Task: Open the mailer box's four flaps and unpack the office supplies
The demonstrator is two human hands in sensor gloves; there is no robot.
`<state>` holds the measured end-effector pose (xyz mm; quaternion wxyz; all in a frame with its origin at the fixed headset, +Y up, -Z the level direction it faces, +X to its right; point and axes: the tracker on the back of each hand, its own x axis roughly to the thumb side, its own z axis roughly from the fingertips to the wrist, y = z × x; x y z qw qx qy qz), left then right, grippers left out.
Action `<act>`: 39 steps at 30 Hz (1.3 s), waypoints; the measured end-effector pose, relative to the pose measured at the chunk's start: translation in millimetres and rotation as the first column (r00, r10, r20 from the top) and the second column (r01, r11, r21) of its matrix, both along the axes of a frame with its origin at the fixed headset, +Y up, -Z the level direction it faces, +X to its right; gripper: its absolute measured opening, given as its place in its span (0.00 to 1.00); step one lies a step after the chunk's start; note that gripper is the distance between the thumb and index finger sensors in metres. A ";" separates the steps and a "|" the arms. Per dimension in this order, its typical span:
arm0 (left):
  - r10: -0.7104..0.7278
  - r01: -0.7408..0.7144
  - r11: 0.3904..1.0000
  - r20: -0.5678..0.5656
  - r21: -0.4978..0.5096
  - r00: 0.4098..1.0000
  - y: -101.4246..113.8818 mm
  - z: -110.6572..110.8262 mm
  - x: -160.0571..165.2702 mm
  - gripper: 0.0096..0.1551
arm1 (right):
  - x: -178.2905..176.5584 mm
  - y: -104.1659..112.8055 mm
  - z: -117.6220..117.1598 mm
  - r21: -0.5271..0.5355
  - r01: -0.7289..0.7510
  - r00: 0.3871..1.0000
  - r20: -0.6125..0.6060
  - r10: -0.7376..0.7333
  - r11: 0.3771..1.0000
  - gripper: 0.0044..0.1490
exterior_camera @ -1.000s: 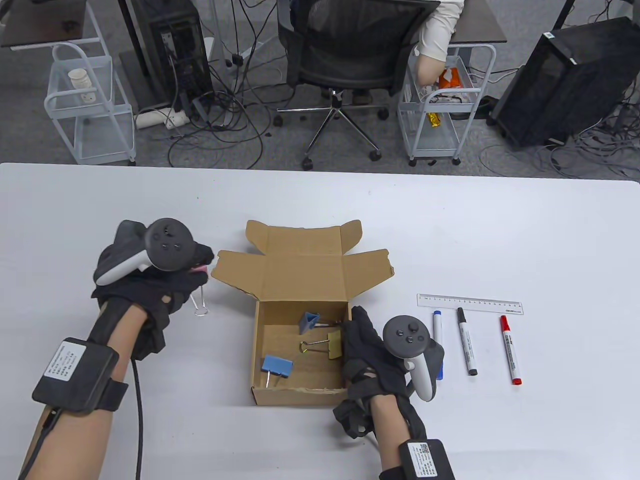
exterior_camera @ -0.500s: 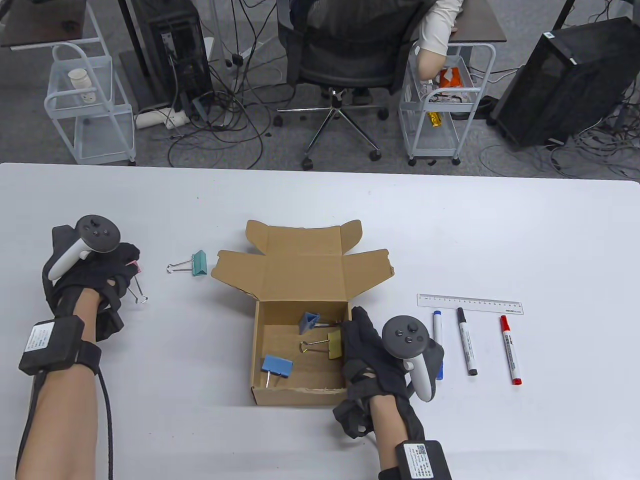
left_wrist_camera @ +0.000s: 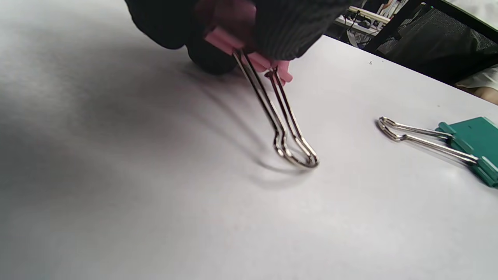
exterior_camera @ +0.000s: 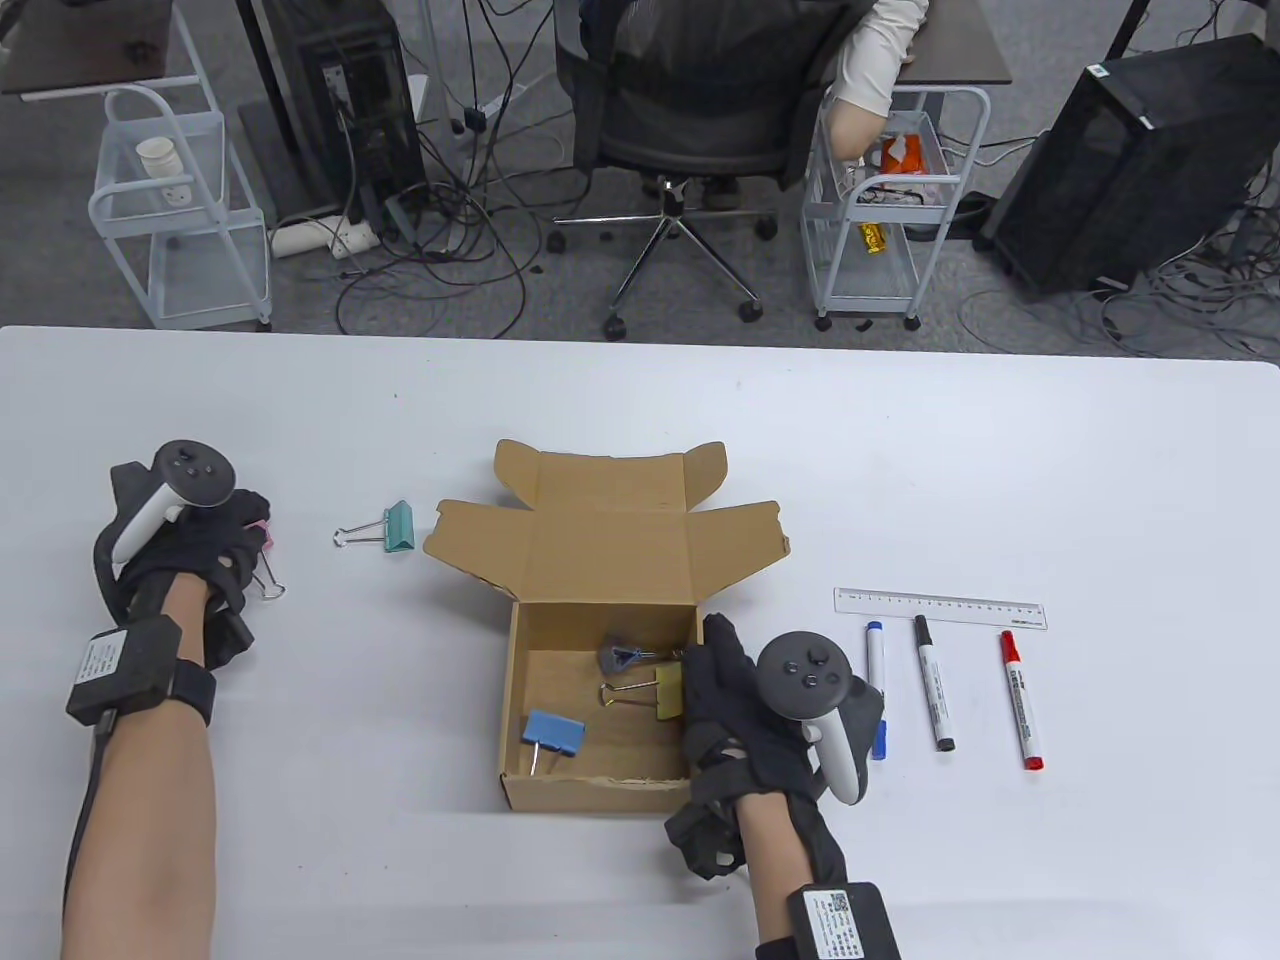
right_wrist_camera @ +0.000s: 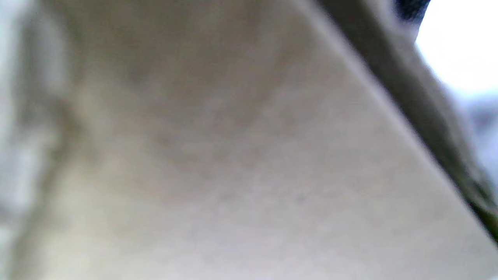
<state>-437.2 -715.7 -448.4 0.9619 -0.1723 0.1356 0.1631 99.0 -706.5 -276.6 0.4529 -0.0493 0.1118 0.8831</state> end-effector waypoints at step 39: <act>-0.118 -0.009 0.965 0.467 0.262 0.876 124.8 130.4 183.8 0.42 | 3.3 1.0 -1.9 -0.021 0.050 0.998 -0.022 -0.051 0.999 0.41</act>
